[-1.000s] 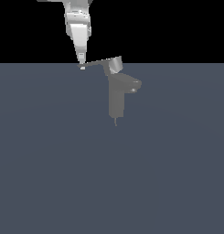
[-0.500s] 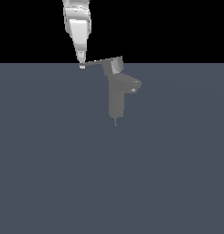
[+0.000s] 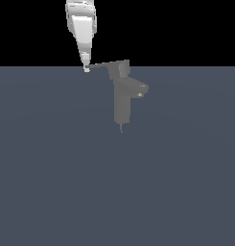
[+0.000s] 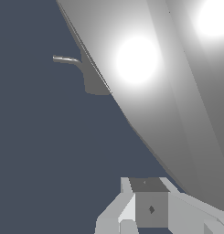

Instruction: Turn on the faucet by rotating a designated handle.

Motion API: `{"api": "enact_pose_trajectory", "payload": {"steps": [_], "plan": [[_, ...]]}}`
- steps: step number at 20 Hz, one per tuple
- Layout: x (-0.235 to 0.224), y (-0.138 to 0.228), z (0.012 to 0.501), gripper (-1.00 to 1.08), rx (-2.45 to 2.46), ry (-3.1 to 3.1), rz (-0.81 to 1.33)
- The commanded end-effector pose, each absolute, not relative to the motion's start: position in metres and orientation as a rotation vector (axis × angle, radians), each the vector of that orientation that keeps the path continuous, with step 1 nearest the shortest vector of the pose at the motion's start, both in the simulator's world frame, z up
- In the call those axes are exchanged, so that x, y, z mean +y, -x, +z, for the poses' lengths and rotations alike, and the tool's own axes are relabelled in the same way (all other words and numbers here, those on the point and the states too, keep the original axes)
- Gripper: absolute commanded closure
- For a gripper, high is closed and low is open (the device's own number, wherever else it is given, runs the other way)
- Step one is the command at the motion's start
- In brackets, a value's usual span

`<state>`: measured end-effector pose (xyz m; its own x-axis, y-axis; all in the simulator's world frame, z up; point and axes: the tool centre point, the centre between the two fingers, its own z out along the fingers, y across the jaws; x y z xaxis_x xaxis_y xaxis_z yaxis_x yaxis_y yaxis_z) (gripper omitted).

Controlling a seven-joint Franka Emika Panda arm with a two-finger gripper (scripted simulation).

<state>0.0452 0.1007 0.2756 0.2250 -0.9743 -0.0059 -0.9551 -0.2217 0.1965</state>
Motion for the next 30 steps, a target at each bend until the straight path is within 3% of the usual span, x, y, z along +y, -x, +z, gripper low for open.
{"api": "enact_pose_trajectory", "payload": {"steps": [1,8,30], "plan": [[0.099,-0.038,0.28,1.08,-1.857,-2.336,-0.19],[0.097,-0.027,0.277,1.08,-1.855,-2.331,-0.193],[0.023,0.025,0.294,1.08,-1.857,-2.335,-0.191]]}}
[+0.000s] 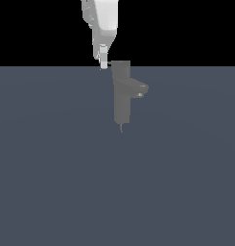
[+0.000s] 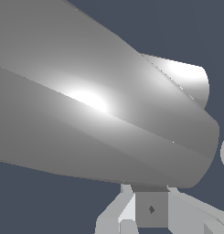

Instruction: Turn on the faucet by rotating a designated handle.

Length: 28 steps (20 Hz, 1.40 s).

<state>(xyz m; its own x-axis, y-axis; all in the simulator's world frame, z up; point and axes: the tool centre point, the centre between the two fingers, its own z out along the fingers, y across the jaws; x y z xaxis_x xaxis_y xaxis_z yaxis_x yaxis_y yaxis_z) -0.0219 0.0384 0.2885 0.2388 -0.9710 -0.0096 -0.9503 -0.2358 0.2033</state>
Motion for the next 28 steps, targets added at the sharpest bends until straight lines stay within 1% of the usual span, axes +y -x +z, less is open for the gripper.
{"api": "enact_pose_trajectory", "payload": {"steps": [1,5,6,25,26,27,28], "plan": [[0.02,0.027,0.295,1.08,-1.857,-2.335,-0.191],[0.008,0.035,0.298,1.08,-1.858,-2.335,-0.19],[0.021,0.035,0.292,1.08,-1.835,-2.345,-0.2],[-0.095,0.013,0.298,1.08,-1.858,-2.336,-0.19],[-0.095,0.013,0.298,1.08,-1.858,-2.336,-0.19],[-0.067,0.014,0.292,1.08,-1.811,-2.366,-0.208],[-0.069,0.011,0.292,1.08,-1.812,-2.365,-0.207]]}}
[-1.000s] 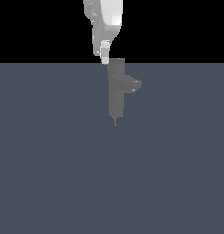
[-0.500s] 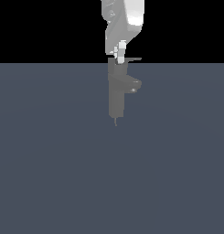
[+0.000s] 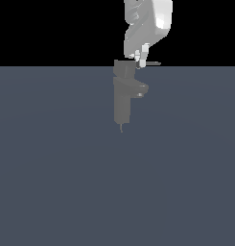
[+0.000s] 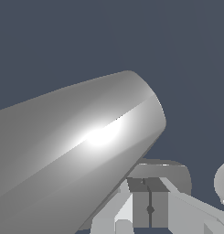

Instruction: Turn on the faucet by rotating a designated handle.

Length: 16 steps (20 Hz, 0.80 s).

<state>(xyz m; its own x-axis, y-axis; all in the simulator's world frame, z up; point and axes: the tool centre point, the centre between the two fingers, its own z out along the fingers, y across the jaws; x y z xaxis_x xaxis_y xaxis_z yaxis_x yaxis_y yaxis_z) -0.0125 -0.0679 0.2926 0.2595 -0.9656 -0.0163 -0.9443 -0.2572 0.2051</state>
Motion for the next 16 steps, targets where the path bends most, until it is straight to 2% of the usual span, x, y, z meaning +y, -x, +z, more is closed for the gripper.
{"api": "enact_pose_trajectory", "payload": {"steps": [1,16], "plan": [[-0.072,0.009,0.292,1.08,-1.813,-2.365,-0.207],[-0.104,-0.027,0.288,1.08,-1.831,-2.353,-0.2]]}}
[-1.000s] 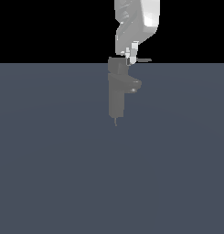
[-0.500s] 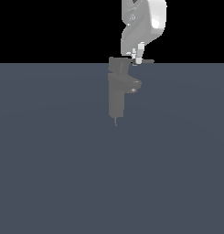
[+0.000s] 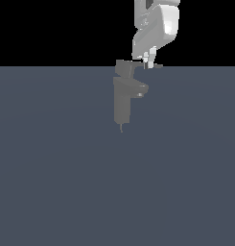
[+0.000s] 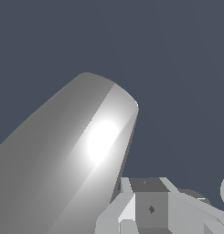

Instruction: Turn on the faucet by rotating a designated handle.

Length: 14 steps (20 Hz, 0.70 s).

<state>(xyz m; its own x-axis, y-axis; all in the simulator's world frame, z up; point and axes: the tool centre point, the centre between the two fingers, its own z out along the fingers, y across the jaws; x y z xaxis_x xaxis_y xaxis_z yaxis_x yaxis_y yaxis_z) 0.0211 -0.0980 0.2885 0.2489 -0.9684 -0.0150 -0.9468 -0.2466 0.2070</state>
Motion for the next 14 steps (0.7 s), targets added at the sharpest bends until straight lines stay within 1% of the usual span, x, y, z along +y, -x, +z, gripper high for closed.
{"api": "enact_pose_trajectory", "payload": {"steps": [1,14], "plan": [[-0.106,-0.029,0.287,1.08,-1.833,-2.352,-0.199],[-0.132,-0.056,0.284,1.08,-1.847,-2.343,-0.194]]}}
